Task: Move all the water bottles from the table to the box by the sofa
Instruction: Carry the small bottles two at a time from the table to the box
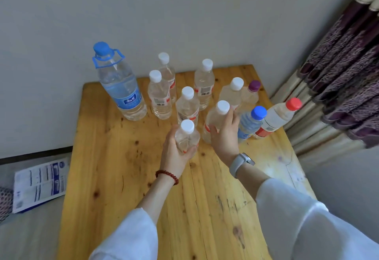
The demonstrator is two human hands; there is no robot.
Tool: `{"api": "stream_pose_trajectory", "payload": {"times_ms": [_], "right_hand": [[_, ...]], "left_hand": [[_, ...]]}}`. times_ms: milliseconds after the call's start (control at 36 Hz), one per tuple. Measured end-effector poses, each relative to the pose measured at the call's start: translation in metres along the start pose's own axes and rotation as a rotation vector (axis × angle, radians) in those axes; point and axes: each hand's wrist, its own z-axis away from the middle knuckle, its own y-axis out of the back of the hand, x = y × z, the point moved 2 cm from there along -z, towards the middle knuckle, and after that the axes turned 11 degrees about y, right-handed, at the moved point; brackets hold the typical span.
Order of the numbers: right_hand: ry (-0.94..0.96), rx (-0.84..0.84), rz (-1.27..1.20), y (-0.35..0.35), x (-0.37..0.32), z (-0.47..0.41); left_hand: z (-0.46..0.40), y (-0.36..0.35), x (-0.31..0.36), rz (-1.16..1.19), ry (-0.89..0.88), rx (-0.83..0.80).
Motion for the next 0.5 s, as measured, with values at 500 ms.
{"api": "stream_pose_trajectory", "payload": {"times_ms": [500], "right_hand": [[0.035,-0.062,-0.141,0.021,-0.001,0.065]], "left_hand": [[0.013,0.048,0.007,0.061,-0.172,0.090]]}}
